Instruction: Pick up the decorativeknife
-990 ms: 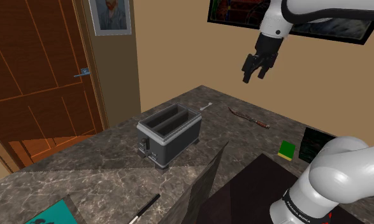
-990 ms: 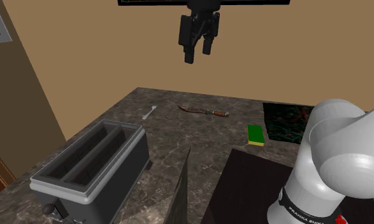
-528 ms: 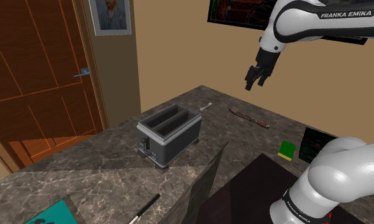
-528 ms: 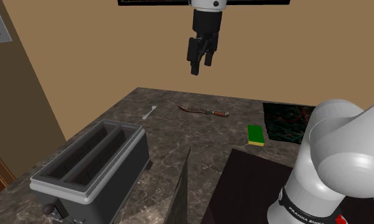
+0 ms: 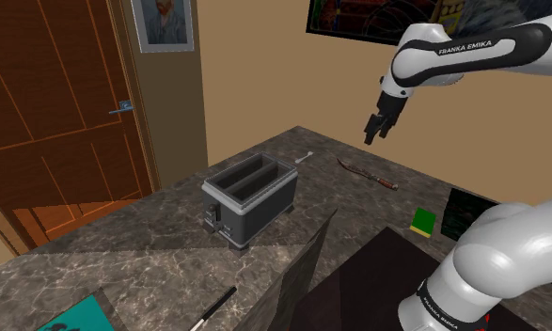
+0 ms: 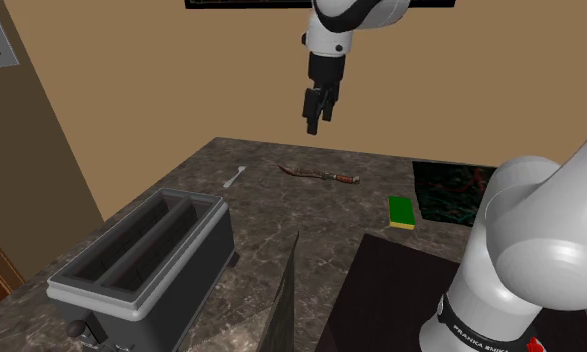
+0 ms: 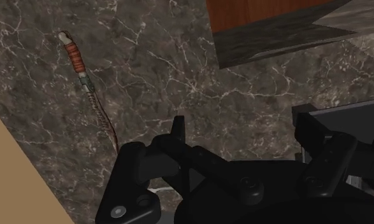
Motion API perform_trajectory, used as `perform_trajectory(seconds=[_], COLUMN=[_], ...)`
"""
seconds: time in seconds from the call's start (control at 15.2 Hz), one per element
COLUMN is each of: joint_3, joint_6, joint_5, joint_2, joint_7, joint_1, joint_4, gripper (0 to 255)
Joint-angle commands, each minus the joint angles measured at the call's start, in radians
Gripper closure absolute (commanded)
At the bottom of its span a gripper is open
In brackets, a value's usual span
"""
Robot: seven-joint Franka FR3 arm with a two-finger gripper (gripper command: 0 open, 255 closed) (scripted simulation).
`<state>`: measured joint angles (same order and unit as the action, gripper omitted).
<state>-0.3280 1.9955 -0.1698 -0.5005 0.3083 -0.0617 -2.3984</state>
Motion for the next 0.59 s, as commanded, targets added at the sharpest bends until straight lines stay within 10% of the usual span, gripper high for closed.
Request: perform_trajectory(seconds=[0.0,0.53], joint_3=[-0.042,-0.201], joint_6=[0.045,0.209], joint_5=[0.0,0.09], joint_2=[0.053,0.33], joint_7=[0.055,0.305], joint_1=[-0.001,0.013], joint_4=[0.007,0.098], gripper=[0,0])
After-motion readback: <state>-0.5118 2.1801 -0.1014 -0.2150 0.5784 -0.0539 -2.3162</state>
